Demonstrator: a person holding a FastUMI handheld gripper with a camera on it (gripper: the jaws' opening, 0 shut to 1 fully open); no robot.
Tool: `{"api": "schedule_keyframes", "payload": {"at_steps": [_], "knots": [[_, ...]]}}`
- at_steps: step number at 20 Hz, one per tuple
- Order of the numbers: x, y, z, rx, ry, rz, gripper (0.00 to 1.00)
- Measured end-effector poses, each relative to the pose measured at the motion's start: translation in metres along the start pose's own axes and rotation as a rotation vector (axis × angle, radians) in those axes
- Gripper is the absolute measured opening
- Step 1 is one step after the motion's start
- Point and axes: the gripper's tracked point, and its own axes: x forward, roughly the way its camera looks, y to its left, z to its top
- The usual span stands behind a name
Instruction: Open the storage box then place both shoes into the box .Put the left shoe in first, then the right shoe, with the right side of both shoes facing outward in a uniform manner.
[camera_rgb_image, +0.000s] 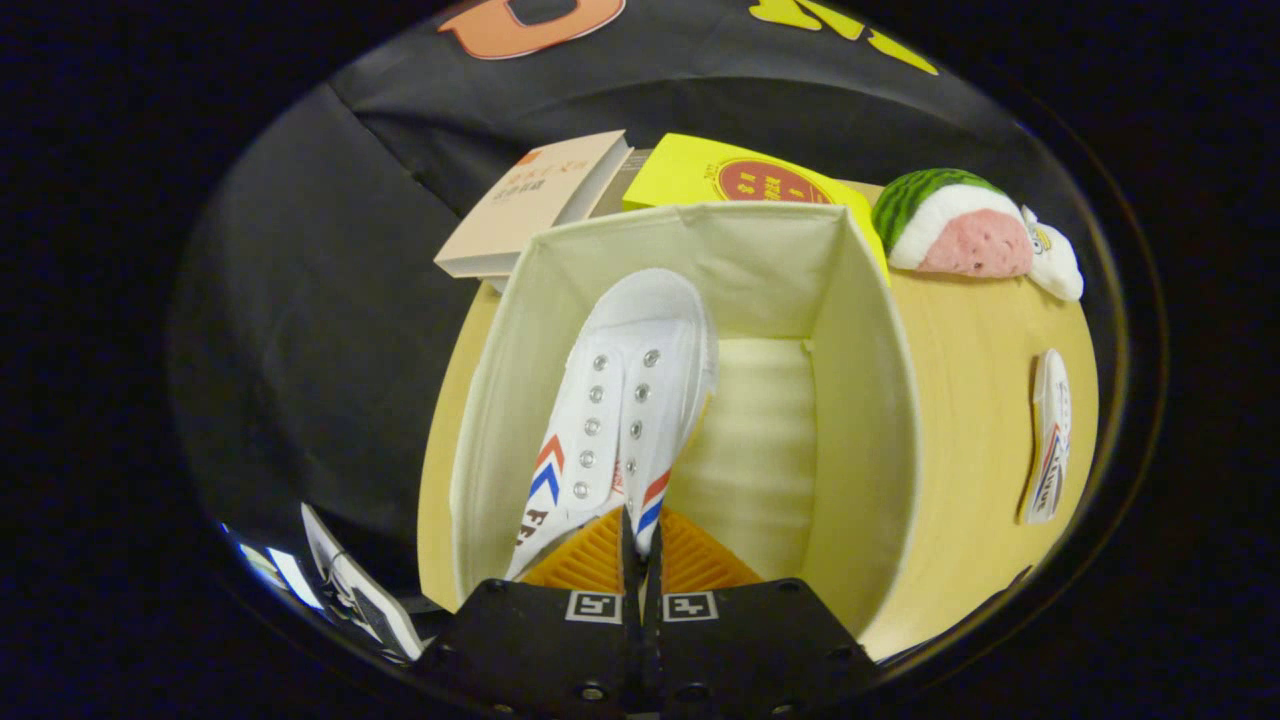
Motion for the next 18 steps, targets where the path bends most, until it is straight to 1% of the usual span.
{"api": "schedule_keyframes", "payload": {"at_steps": [3,4,9,12,13,14,15,16,17,18], "knots": [[0.024,-0.002,-0.002,0.027,0.051,-0.024,0.0],[0.031,-0.002,-0.002,0.029,0.061,-0.044,0.0],[0.054,-0.006,-0.003,0.005,0.096,-0.084,0.0],[0.059,-0.008,-0.005,0.013,0.114,-0.08,0.01],[0.059,-0.007,-0.005,0.004,0.114,-0.065,0.01],[0.057,-0.006,-0.005,-0.009,0.116,-0.049,0.03],[0.053,-0.008,-0.002,-0.009,0.096,-0.059,0.1],[0.048,-0.01,-0.003,-0.013,0.094,-0.066,0.12],[0.04,-0.006,-0.005,-0.032,0.098,-0.031,0.15],[0.032,0.001,-0.008,-0.046,0.102,0.01,0.27]]}}
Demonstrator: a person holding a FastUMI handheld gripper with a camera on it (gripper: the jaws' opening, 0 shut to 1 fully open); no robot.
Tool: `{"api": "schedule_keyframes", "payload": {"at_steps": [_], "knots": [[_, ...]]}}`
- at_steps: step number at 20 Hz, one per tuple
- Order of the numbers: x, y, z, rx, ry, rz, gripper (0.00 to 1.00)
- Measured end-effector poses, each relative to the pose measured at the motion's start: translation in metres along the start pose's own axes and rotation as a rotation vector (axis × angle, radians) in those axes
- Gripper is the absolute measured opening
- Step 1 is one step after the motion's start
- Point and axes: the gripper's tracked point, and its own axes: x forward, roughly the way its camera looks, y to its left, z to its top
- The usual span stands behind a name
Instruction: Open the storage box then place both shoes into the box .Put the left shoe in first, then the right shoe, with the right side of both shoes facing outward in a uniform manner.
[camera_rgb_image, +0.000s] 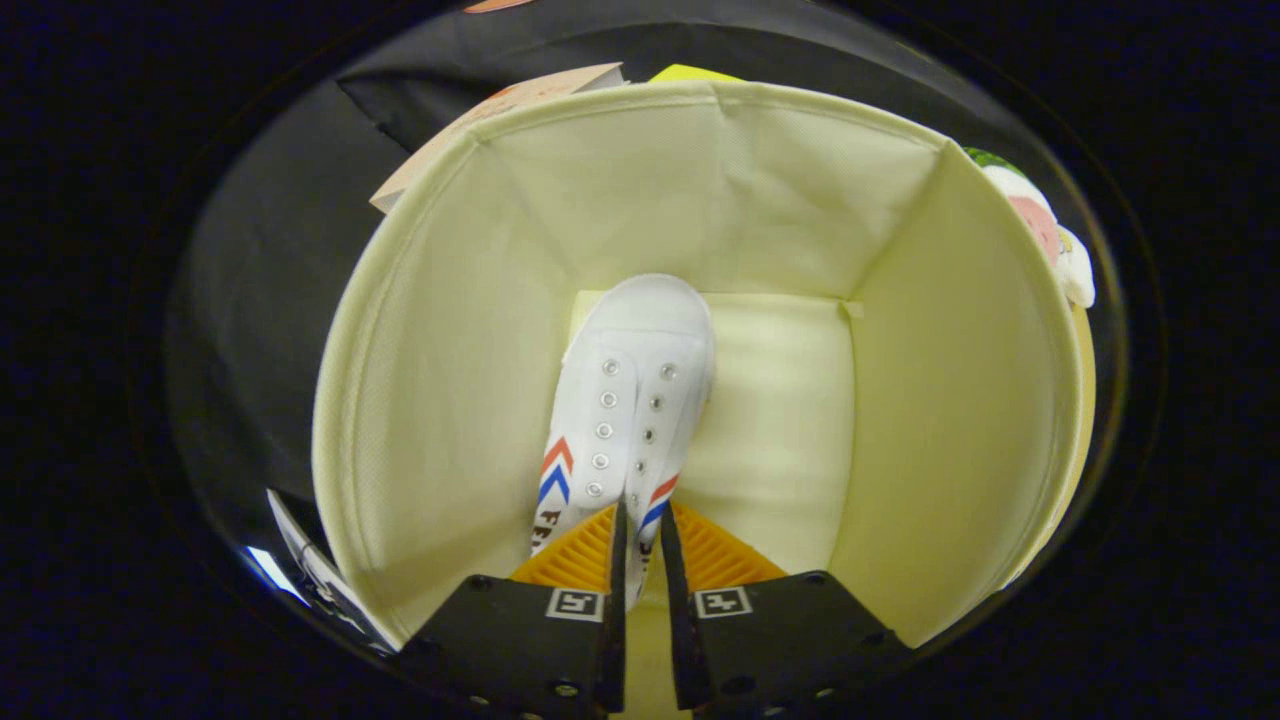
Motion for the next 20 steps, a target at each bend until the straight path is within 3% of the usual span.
{"api": "schedule_keyframes", "payload": {"at_steps": [1,5,7,10,15,20], "knots": [[-0.012,0.003,-0.002,-0.011,-0.002,0.035,0.39],[-0.079,0.01,-0.009,-0.074,-0.025,0.155,0.56],[-0.117,0.008,-0.011,-0.102,-0.061,0.204,0.8],[-0.169,-0.015,-0.018,-0.123,-0.103,0.235,0.95],[-0.209,-0.103,-0.03,-0.125,-0.176,0.191,0.96],[-0.205,-0.235,-0.045,-0.074,-0.172,0.095,0.96]]}}
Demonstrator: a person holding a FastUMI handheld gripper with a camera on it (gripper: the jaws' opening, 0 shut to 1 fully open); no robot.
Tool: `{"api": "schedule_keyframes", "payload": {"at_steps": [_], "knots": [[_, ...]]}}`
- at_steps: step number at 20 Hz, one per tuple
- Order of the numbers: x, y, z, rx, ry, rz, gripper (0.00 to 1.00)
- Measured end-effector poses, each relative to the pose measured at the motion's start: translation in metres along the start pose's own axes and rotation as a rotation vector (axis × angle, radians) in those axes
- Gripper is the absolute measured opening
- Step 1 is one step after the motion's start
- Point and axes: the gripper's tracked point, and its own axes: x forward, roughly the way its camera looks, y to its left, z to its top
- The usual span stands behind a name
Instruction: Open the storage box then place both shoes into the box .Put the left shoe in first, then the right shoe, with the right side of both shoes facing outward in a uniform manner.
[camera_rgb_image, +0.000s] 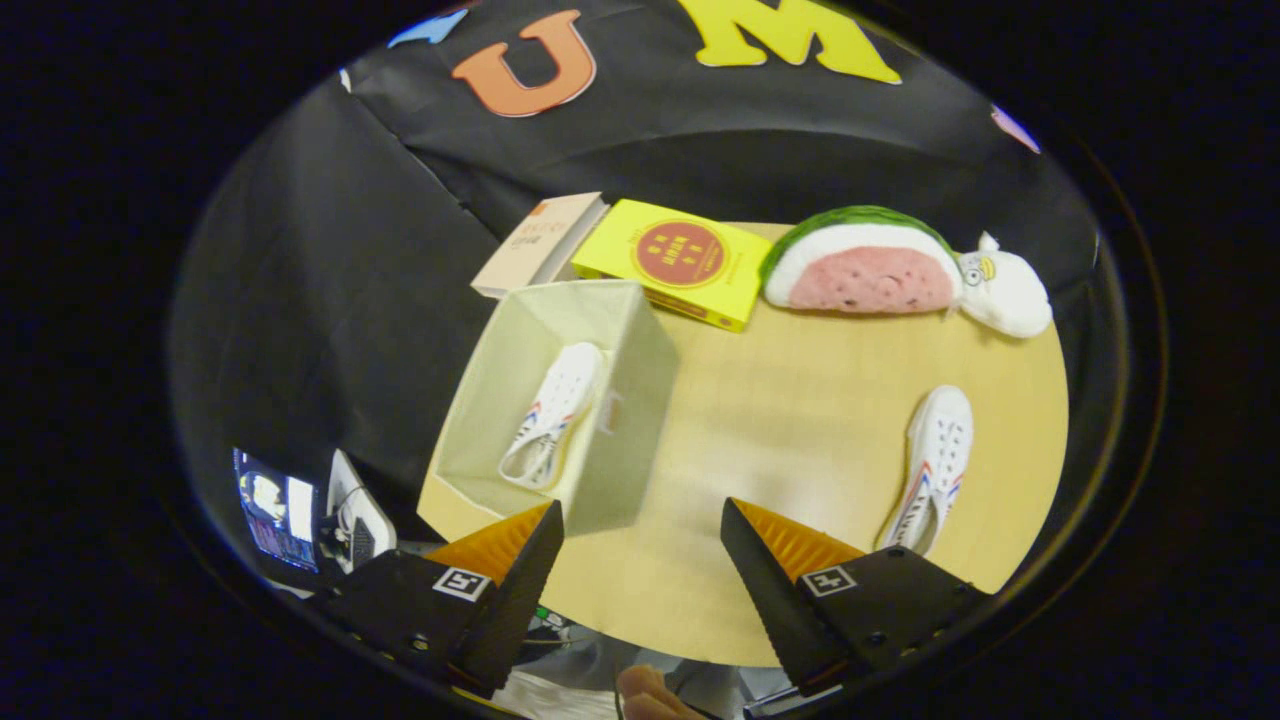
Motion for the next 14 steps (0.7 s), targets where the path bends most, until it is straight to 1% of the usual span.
{"api": "schedule_keyframes", "payload": {"at_steps": [1,4,6,8,11,12,14], "knots": [[0.005,-0.019,0.001,0.018,0.002,-0.037,0.96],[0.016,-0.103,-0.012,0.057,0.017,-0.15,0.96],[0.023,-0.147,-0.024,0.086,0.04,-0.206,0.96],[0.025,-0.182,-0.033,0.108,0.069,-0.248,0.97],[0.032,-0.233,-0.039,0.084,0.089,-0.355,0.96],[0.035,-0.245,-0.042,0.078,0.096,-0.375,0.96],[0.048,-0.255,-0.045,0.082,0.111,-0.366,0.96]]}}
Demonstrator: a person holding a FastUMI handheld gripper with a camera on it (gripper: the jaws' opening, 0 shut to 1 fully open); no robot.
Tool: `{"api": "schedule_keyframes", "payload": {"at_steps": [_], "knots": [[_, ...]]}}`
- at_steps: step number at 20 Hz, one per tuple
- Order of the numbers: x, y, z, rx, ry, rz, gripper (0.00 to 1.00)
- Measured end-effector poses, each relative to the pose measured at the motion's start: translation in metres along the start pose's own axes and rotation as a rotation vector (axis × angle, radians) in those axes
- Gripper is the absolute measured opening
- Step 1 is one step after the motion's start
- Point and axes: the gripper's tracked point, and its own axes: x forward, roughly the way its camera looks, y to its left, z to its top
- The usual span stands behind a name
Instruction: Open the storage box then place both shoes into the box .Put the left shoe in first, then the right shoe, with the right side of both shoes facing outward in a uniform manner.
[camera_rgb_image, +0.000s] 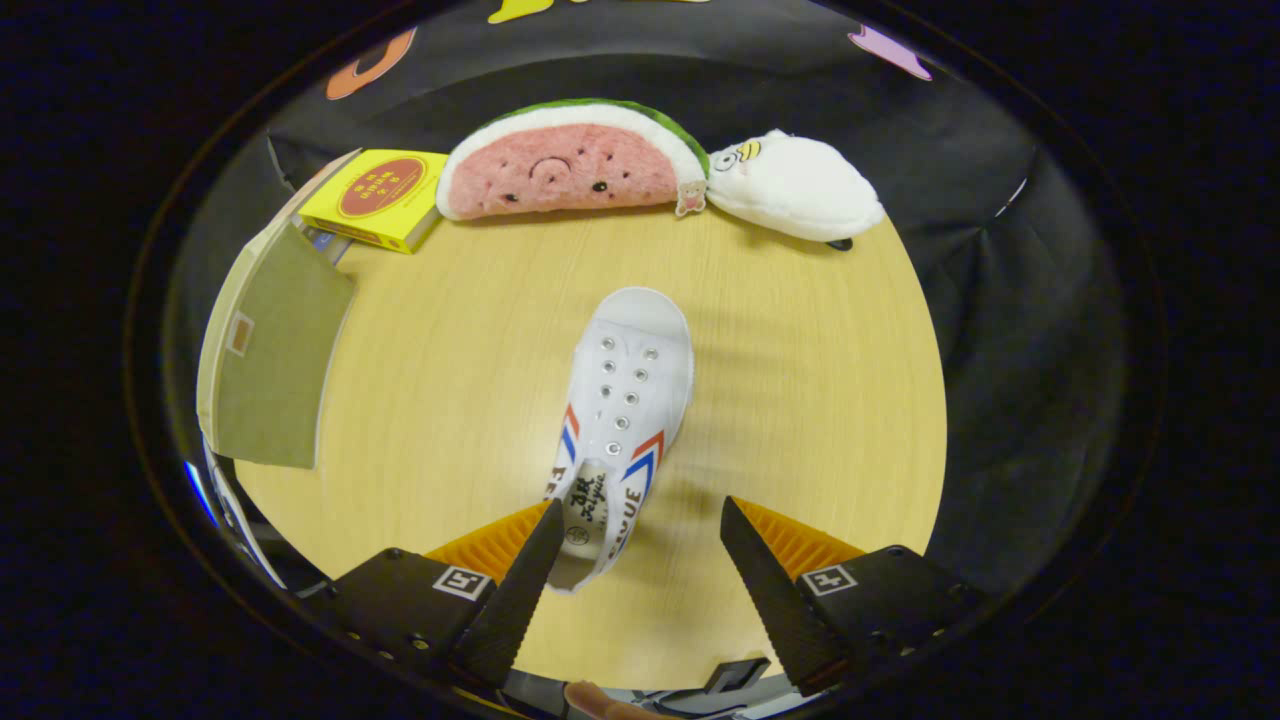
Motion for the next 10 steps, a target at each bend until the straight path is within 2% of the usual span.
{"api": "schedule_keyframes", "payload": {"at_steps": [3,5,6,8,10], "knots": [[0.024,-0.001,-0.003,-0.013,0.044,-0.002,0.95],[0.037,-0.015,0.002,-0.021,0.036,-0.076,0.92],[0.039,-0.016,0.005,-0.002,0.029,-0.074,0.9],[0.045,-0.007,0.011,0.029,0.0,-0.008,0.87],[0.055,0.005,0.007,0.058,0.021,0.069,0.6]]}}
